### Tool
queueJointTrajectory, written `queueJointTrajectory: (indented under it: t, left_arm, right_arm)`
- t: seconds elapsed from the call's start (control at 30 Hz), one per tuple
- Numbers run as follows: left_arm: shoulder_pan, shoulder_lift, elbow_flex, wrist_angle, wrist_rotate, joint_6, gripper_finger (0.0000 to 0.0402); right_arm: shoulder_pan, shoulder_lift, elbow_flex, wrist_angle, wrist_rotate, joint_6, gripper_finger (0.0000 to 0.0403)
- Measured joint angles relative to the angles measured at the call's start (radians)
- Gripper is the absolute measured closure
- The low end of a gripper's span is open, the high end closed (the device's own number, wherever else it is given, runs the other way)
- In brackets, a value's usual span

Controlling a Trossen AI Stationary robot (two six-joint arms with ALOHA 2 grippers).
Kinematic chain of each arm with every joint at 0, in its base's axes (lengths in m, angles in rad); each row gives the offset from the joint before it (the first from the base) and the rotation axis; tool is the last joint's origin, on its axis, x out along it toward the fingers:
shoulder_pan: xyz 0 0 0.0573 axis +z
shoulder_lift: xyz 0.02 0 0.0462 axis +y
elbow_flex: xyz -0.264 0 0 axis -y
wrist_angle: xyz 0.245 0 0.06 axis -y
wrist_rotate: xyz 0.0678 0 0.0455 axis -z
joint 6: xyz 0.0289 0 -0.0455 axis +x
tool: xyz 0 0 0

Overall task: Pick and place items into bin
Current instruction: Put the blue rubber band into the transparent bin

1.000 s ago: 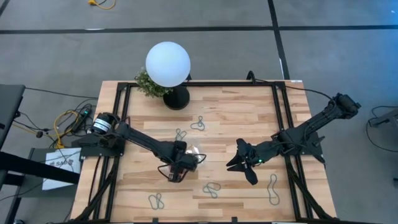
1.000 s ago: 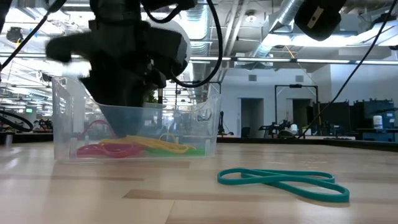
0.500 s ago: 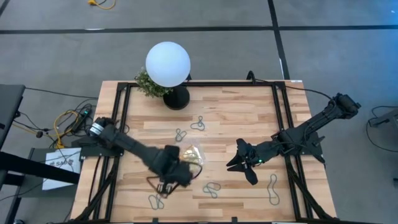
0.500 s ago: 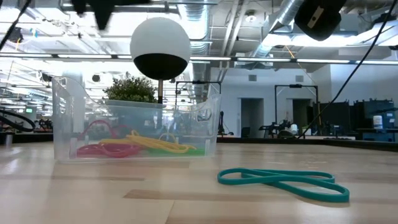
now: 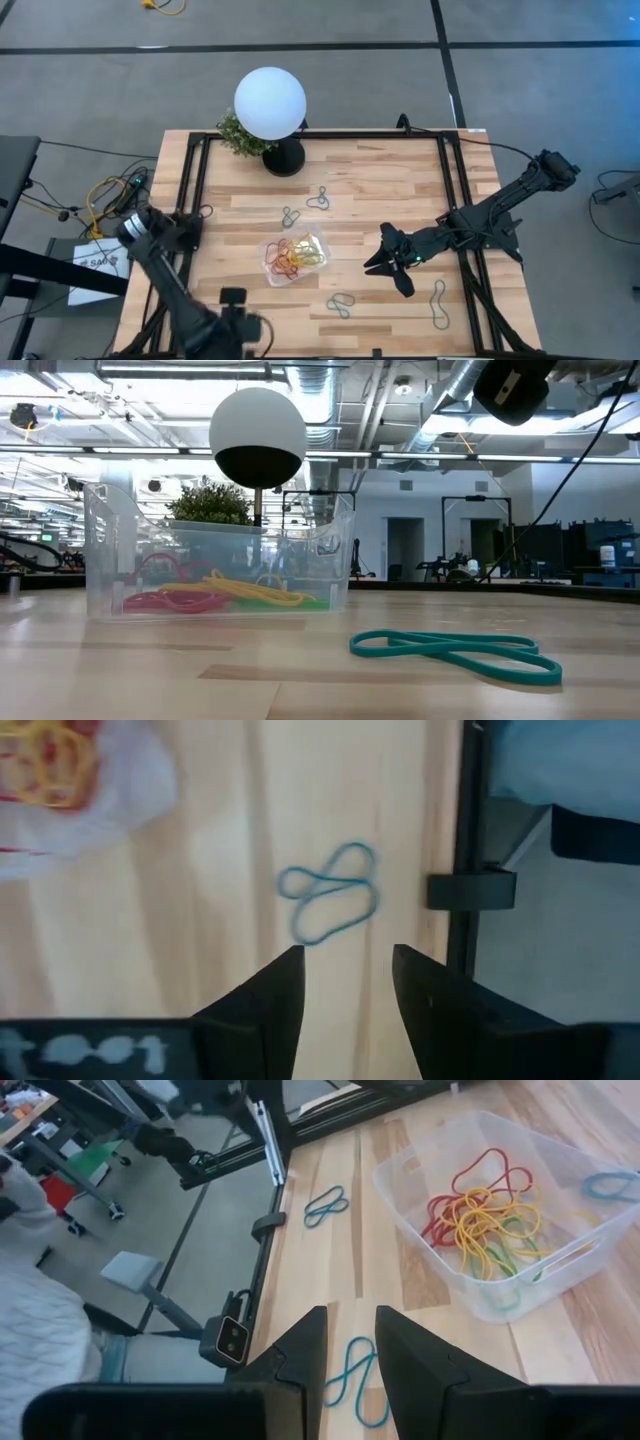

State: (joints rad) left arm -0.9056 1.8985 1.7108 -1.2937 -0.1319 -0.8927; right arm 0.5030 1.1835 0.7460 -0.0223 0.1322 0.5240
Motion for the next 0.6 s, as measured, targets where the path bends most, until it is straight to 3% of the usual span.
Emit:
queueJointTrajectory:
  t: [0.13,0.33,0.6]
  left_arm:
    - [-0.060,0.000,-0.111,0.160,-0.032,-0.034,0.0258]
    - [-0.047,0.002,-0.300,0.483,-0.037,0.002,0.0258]
    - [-0.009,0.001,-0.469,0.658,-0.028,-0.008,0.0258]
  right_arm:
    - [-0.002,0.000,0.000,0.000,0.026,0.000,0.0321]
    - [-0.002,0.000,0.000,0.000,0.080,-0.009,0.0321]
    - [-0.022,0.000,0.000,0.000,0.080,-0.009,0.0321]
